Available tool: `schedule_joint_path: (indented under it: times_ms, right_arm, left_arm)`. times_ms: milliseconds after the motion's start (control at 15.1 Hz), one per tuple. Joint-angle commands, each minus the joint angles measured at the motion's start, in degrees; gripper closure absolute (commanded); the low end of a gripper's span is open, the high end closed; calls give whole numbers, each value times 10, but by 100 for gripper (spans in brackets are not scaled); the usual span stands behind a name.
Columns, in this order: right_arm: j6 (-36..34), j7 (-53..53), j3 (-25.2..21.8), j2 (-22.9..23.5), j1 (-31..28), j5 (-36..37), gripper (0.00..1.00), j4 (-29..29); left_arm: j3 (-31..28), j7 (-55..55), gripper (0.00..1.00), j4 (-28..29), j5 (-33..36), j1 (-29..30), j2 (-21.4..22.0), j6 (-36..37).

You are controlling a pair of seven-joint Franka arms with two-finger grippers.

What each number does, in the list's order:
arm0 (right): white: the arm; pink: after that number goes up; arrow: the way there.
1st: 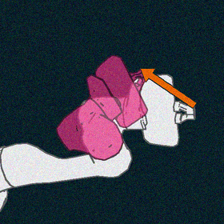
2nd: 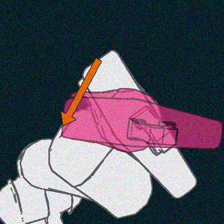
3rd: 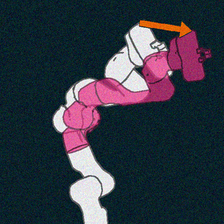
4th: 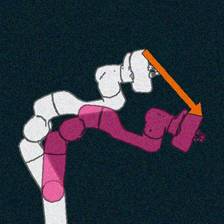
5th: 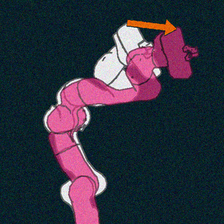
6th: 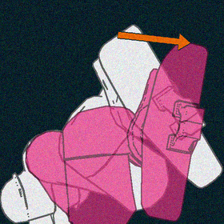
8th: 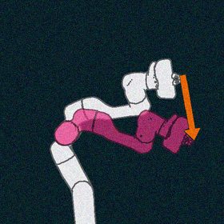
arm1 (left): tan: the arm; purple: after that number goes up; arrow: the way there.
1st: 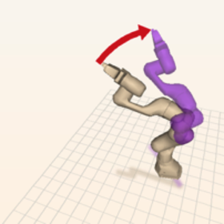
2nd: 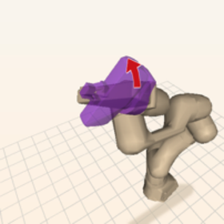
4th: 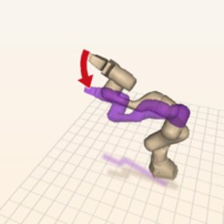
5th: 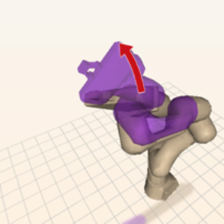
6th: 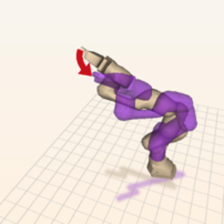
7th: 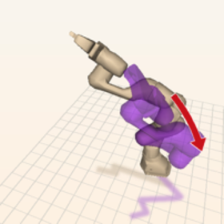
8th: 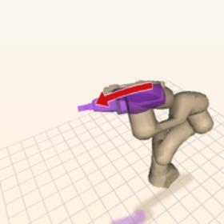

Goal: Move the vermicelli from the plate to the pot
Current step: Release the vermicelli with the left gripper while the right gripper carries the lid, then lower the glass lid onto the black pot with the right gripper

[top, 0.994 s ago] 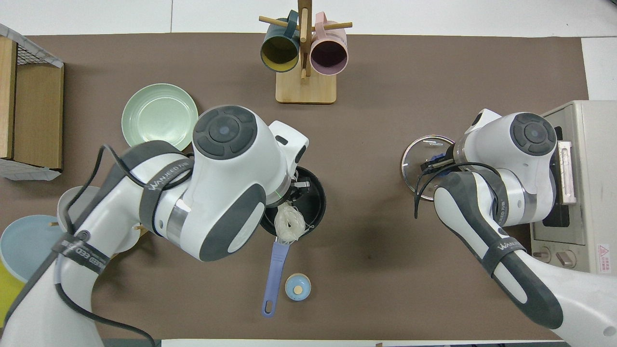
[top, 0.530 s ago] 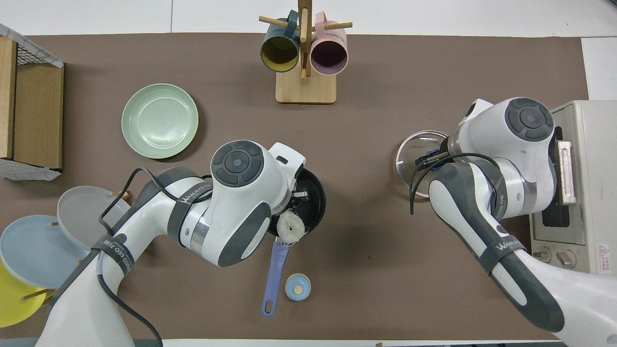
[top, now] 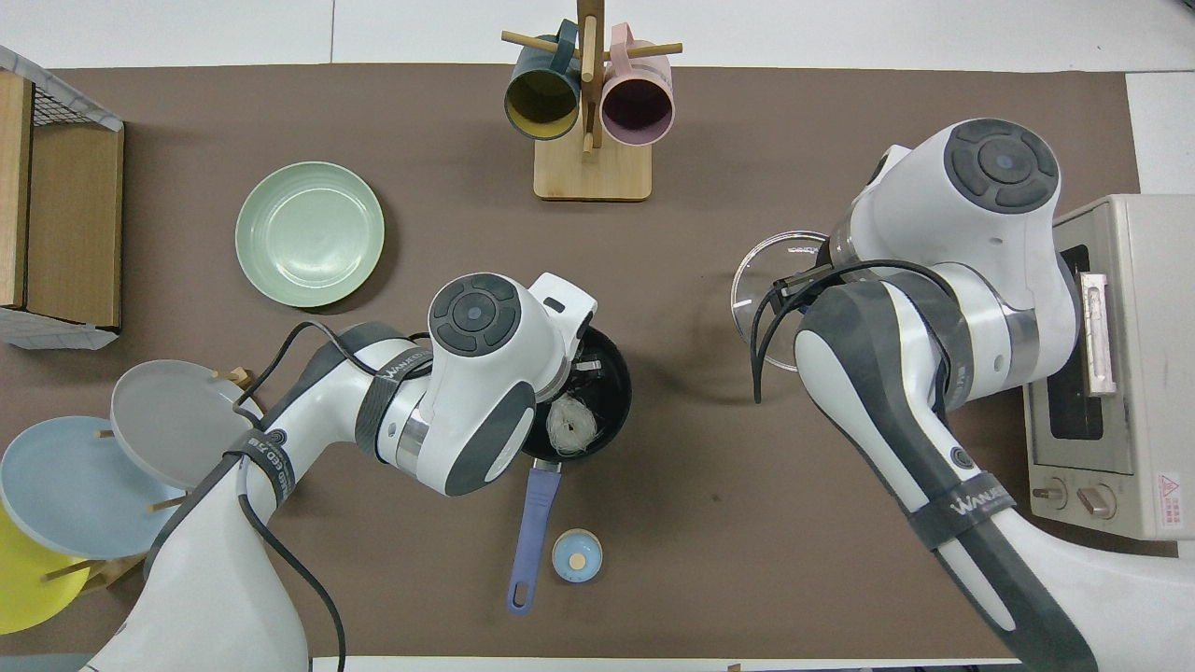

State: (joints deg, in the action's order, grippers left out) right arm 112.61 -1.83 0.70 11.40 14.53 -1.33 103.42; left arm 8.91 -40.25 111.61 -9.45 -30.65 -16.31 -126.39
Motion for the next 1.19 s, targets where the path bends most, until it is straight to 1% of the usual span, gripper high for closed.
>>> schedule_joint_path:
  times_ms: [0, 133, 265, 398, 530, 596, 663, 729, 861, 928, 1127]
  right_arm:
    - [-25, 24, 1, 6, 13, -10, 38, -31]
    - [-40, 39, 1, 6, 21, -10, 38, -44]
    - [-51, 57, 1, 6, 30, -11, 38, -55]
    - [-53, 104, 1, 7, 56, -11, 38, -65]
    - [-50, 176, 1, 8, 91, -10, 38, -71]
    - [-44, 211, 1, 8, 109, -10, 38, -71]
    - [-39, 240, 1, 8, 127, -10, 38, -71]
    - [-31, 268, 1, 8, 143, -10, 38, -71]
    - [-24, 307, 0, 10, 173, -10, 38, -71]
    - [-13, 325, 0, 11, 183, -10, 38, -71]
    - [10, 373, 0, 29, 226, -9, 41, -71]
  left_arm:
    - [-14, 19, 0, -33, -4, 2, 35, 64]
    - [-14, 24, 0, -93, -4, 29, 59, 177]
    - [-14, 41, 0, -138, -4, 61, 95, 260]
    - [-14, 106, 0, -147, -2, 127, 146, 303]
    - [-15, 197, 0, -150, 0, 195, 175, 337]
    - [-14, 232, 0, -157, 13, 224, 181, 351]
    - [-14, 259, 0, -159, 42, 239, 182, 359]
    - [-14, 282, 0, -156, 57, 250, 184, 358]
    - [-14, 332, 0, -148, 59, 291, 189, 350]
    - [-15, 355, 0, -141, 60, 302, 190, 346]
    - [-17, 359, 0, -119, 62, 326, 200, 329]
